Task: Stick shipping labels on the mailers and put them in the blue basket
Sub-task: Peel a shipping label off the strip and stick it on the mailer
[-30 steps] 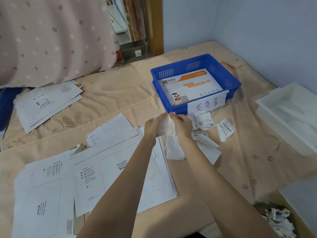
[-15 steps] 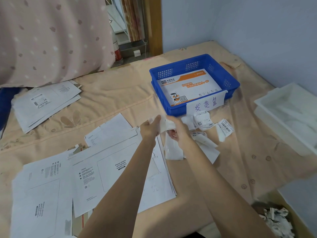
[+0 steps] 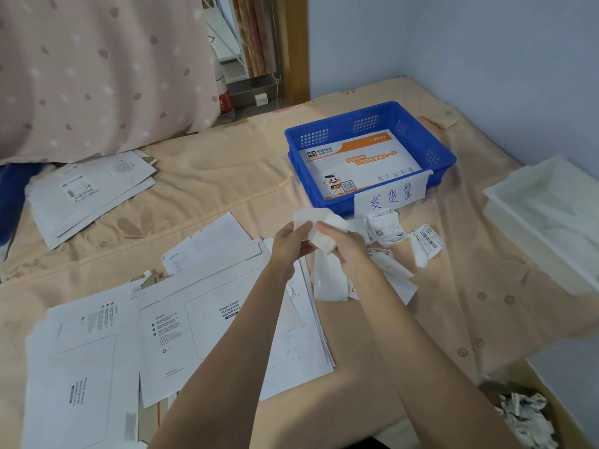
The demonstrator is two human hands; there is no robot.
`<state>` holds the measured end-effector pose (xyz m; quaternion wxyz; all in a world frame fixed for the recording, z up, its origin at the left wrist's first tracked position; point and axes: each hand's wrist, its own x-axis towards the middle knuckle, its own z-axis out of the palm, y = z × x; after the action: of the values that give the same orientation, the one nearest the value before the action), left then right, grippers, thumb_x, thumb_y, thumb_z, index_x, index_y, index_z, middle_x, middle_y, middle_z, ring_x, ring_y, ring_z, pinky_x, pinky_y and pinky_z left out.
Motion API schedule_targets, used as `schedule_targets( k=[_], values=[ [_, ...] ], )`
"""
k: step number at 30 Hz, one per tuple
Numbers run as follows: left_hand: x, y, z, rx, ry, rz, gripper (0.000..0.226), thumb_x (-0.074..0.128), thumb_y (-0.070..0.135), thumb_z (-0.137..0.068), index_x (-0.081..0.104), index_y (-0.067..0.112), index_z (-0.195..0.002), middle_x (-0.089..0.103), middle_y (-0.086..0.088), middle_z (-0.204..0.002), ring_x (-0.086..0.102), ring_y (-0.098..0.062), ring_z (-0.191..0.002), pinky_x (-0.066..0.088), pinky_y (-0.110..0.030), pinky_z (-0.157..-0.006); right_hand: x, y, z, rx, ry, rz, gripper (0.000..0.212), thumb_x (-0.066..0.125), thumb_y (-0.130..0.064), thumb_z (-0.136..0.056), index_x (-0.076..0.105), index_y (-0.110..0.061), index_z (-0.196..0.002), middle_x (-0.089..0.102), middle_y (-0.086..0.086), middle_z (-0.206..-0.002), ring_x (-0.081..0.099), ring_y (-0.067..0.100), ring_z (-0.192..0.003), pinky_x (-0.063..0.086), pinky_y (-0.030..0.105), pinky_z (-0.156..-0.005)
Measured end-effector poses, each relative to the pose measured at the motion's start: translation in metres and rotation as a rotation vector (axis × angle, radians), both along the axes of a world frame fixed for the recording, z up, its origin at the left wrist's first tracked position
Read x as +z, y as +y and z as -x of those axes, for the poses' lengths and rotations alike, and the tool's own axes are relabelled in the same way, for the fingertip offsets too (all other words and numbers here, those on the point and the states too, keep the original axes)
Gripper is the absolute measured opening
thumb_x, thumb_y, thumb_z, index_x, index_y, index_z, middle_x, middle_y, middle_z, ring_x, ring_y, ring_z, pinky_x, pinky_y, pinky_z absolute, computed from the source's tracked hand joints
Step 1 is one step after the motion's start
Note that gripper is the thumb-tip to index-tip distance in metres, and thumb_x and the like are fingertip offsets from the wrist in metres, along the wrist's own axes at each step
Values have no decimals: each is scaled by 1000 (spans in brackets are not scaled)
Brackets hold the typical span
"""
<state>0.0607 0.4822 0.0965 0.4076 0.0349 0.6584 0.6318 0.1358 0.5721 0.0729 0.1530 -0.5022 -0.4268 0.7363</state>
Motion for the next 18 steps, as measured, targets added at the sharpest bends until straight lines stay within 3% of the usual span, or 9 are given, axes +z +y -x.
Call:
schedule_targets(
  k=[6, 9, 12, 15, 18],
  values=[
    [3, -4, 3, -54, -118, -15, 15, 56, 15, -96, 58, 7, -108, 67, -7, -91, 69, -20, -76, 60, -27, -69, 4, 10, -17, 166, 203, 158, 40, 74, -12, -82, 62, 1, -118, 69, 16, -112, 67, 26, -102, 52, 38, -96],
    [-1, -6, 0, 16, -77, -14, 20, 52, 17, -98, 56, 6, -114, 67, -8, -91, 69, -21, -74, 59, -26, -63, 7, 7, -18, 146, 214, 170, 34, 72, -23, -84, 64, -3, -109, 71, 12, -104, 70, 19, -91, 57, 28, -78],
    [-4, -8, 0, 43, 17, 2, 23, 48, 18, -99, 53, 7, -118, 67, -8, -91, 69, -18, -69, 56, -23, -57, 7, 3, -15, 240, 131, 63, 41, 77, -36, -78, 66, -7, -105, 73, 7, -98, 69, 19, -97, 53, 25, -84],
    [-5, -9, -2, 35, 73, 42, 20, 44, 19, -100, 52, 10, -116, 65, -5, -93, 68, -18, -70, 55, -22, -56, 5, 0, -13, 339, 52, -71, 44, 84, -19, -69, 67, -4, -107, 72, 6, -101, 67, 19, -101, 53, 25, -87],
    [-5, -8, 1, 45, 57, 92, 23, 39, 18, -101, 52, 7, -117, 64, -8, -96, 66, -20, -72, 54, -24, -59, 4, 2, -15, 306, 117, 9, 38, 73, -2, -76, 63, 2, -113, 68, 12, -111, 65, 24, -106, 52, 26, -90]
  ],
)
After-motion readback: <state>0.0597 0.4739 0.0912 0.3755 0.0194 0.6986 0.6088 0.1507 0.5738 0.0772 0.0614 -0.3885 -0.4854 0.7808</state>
